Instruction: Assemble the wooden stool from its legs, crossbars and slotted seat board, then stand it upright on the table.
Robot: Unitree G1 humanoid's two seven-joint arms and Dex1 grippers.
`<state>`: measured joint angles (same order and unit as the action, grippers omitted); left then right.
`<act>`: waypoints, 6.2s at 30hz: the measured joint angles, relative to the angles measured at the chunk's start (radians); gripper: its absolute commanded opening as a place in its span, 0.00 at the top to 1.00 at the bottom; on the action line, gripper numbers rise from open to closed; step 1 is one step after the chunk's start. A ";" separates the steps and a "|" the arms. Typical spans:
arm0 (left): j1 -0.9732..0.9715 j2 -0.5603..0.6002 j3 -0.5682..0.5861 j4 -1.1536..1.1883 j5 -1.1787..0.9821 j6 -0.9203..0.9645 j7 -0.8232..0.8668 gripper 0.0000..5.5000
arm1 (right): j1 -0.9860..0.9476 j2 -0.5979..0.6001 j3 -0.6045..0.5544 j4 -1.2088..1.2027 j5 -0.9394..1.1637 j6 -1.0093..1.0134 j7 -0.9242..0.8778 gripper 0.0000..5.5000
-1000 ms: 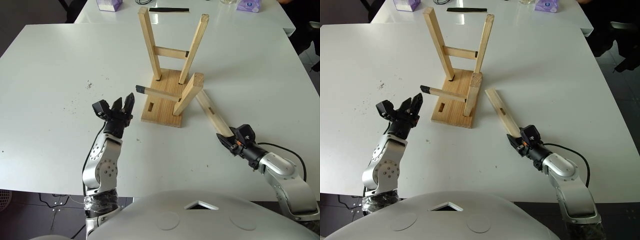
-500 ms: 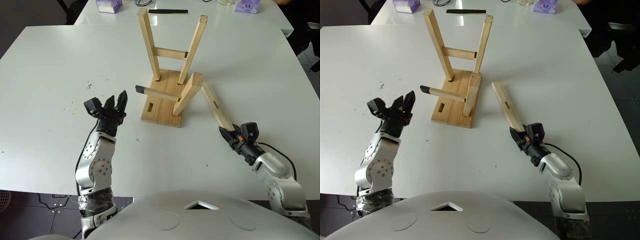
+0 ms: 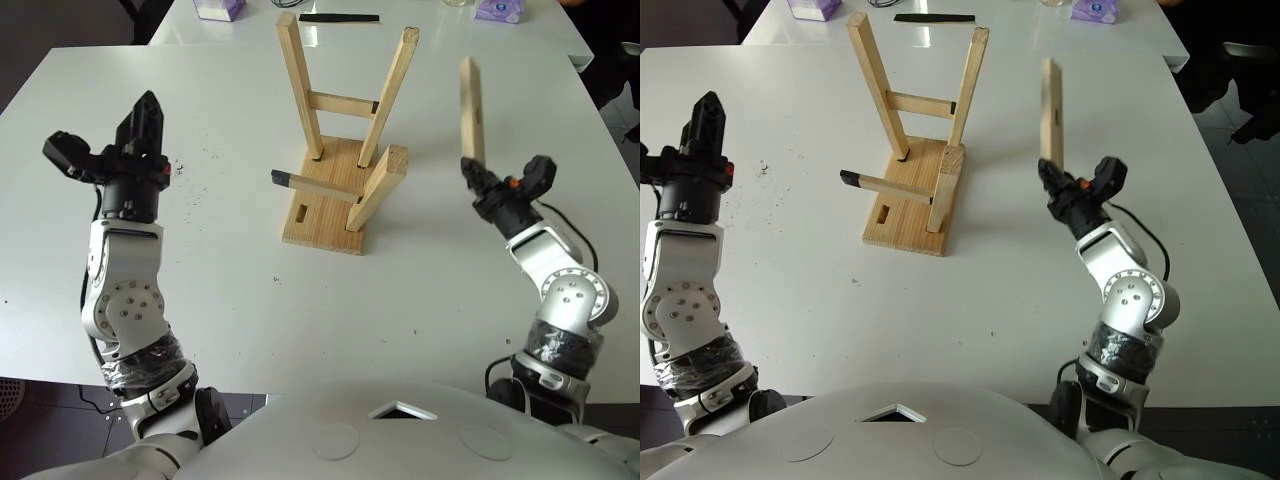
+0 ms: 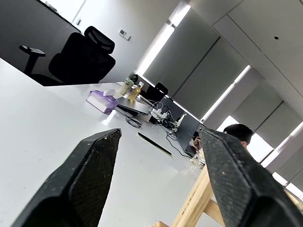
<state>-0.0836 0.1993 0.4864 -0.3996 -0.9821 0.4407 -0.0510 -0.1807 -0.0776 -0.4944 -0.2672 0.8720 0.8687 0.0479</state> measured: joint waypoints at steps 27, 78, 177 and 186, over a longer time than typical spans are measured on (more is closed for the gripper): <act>-0.333 0.296 -0.115 -0.001 -0.903 0.357 -0.101 0.31 | -0.287 -0.532 0.184 -0.033 0.547 0.204 0.644 0.63; -0.318 0.380 -0.281 -0.010 -0.837 0.370 -0.257 0.61 | -0.200 -0.561 0.327 -0.082 0.499 0.230 0.795 0.63; -0.238 0.546 -0.575 0.308 0.367 -0.191 -1.235 0.63 | -0.226 -0.449 0.264 0.304 -0.104 -0.199 0.819 0.34; -0.277 0.570 -0.606 0.364 0.414 -0.209 -1.246 0.63 | -0.179 -0.365 0.257 0.170 -0.082 -0.197 0.721 0.34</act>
<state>-0.3609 0.7694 -0.1198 -0.0355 -0.5681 0.2313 -1.2970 -0.3595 -0.4423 -0.2372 -0.0968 0.7897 0.6716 0.7688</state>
